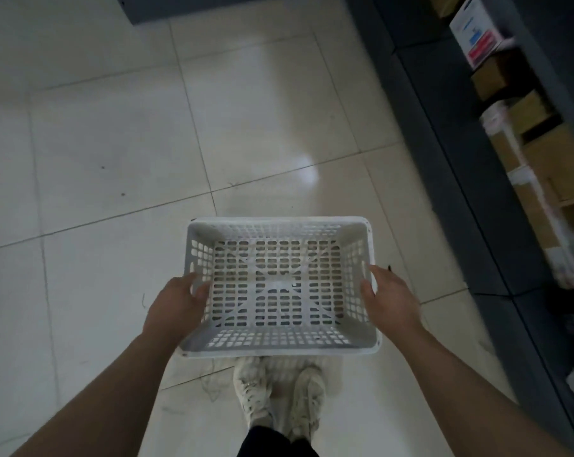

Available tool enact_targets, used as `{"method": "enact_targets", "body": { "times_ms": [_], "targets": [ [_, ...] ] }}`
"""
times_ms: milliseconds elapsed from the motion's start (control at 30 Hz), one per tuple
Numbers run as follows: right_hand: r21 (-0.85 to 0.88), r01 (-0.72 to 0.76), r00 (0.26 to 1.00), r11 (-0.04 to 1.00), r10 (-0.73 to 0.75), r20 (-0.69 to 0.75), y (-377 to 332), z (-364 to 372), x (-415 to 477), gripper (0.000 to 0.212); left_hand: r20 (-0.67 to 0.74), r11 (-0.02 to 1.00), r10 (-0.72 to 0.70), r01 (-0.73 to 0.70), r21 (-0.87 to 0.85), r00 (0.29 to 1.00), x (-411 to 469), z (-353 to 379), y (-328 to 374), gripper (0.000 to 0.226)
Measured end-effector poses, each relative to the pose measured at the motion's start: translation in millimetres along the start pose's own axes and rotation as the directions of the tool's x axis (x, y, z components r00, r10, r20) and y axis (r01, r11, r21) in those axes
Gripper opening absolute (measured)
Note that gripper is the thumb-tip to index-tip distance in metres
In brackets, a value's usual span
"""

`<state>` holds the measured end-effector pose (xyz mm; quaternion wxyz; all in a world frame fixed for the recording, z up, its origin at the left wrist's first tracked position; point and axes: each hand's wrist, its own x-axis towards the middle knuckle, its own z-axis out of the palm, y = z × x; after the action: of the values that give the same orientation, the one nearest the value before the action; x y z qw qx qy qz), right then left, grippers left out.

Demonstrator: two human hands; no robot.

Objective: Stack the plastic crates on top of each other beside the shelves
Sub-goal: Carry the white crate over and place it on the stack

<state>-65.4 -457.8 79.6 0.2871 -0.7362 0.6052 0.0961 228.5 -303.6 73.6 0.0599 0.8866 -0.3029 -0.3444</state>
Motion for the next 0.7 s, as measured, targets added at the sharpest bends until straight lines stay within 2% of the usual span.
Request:
{"method": "enact_targets", "body": {
  "times_ms": [100, 200, 333, 433, 500, 567, 633, 700],
  "targets": [
    [0.036, -0.116, 0.992, 0.993, 0.114, 0.05, 23, 37, 32, 0.042, 0.025, 0.999, -0.022, 0.022, -0.024, 0.999, 40, 30, -27, 0.044],
    [0.128, -0.249, 0.968, 0.96, 0.242, 0.068, 51, 71, 64, 0.057, -0.01, 0.998, -0.039, 0.038, -0.049, 0.999, 74, 55, -46, 0.036],
    [0.203, -0.356, 0.934, 0.912, 0.341, 0.106, 75, 105, 97, 0.051, -0.024, 0.987, -0.154, 0.153, -0.05, 0.988, 114, 84, -74, 0.051],
    [0.359, -0.39, 0.918, 0.848, 0.386, 0.086, 86, 117, 111, 0.047, -0.071, 0.953, -0.258, 0.242, -0.182, 0.964, 128, 94, -89, 0.053],
    [0.434, -0.435, 0.893, 0.789, 0.44, 0.095, 96, 126, 122, 0.048, -0.084, 0.932, -0.267, 0.236, -0.275, 0.96, 135, 103, -103, 0.054],
    [0.505, -0.529, 0.836, 0.682, 0.522, 0.17, 106, 134, 131, 0.055, -0.036, 0.89, -0.288, 0.254, -0.38, 0.957, 142, 110, -115, 0.062],
    [0.609, -0.587, 0.788, 0.534, 0.549, 0.279, 110, 141, 133, 0.06, 0.099, 0.777, -0.315, 0.316, -0.545, 0.944, 146, 116, -120, 0.06],
    [0.691, -0.579, 0.787, 0.433, 0.518, 0.335, 113, 144, 134, 0.058, 0.2, 0.672, -0.301, 0.356, -0.65, 0.933, 149, 119, -123, 0.051]
  ]
}}
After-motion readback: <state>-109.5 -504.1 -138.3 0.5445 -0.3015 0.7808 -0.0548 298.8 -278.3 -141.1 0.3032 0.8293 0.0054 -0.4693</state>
